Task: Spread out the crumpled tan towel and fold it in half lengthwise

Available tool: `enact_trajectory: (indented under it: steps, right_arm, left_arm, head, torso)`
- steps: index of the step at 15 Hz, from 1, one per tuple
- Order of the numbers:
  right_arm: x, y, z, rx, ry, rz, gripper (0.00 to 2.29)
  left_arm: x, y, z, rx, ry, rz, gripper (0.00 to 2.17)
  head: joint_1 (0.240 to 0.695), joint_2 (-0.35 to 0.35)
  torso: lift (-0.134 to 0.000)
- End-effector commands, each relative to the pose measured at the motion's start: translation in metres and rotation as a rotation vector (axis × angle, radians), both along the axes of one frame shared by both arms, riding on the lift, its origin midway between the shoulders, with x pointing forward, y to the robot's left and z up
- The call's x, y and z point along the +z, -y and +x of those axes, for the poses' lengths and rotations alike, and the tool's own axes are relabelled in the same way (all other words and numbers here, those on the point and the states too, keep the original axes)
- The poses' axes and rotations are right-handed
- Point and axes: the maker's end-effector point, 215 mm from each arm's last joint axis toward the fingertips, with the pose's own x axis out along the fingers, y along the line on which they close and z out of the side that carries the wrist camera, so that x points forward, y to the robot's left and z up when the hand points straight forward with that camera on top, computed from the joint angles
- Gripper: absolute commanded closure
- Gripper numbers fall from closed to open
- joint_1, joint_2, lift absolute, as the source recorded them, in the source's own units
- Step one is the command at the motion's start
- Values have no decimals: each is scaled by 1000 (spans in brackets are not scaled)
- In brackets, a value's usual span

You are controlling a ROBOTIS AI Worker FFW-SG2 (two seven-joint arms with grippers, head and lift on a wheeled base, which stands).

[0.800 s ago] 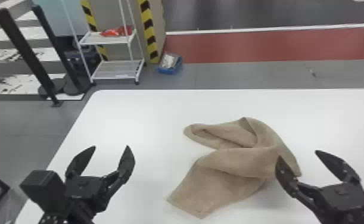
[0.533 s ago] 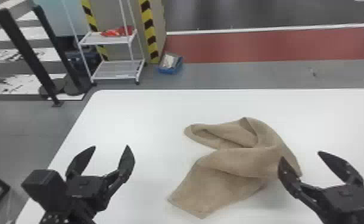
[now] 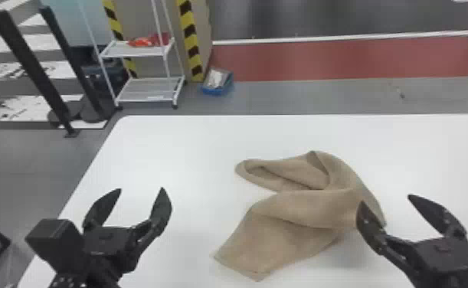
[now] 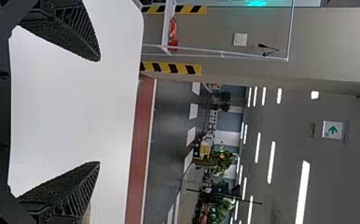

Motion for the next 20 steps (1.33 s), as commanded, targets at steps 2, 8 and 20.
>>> enact_trajectory:
  steps: [2, 8, 20]
  right_arm:
    - [1, 0, -1, -2, 1, 1, 87]
    - [3, 15, -5, 22, 11, -50, 80]
    - [4, 234, -34, -316, 3, -9, 87]
  left_arm:
    - [2, 3, -2, -8, 1, -11, 90]
    - [0, 19, -1, -36, -6, -13, 93]
    - [-79, 185, -10, -389, -209, -27, 151]
  head:
    - [695, 130]
    - [695, 112]
    - [695, -320]
  torso:
    - [-124]
    - [-124]
    - [-124]
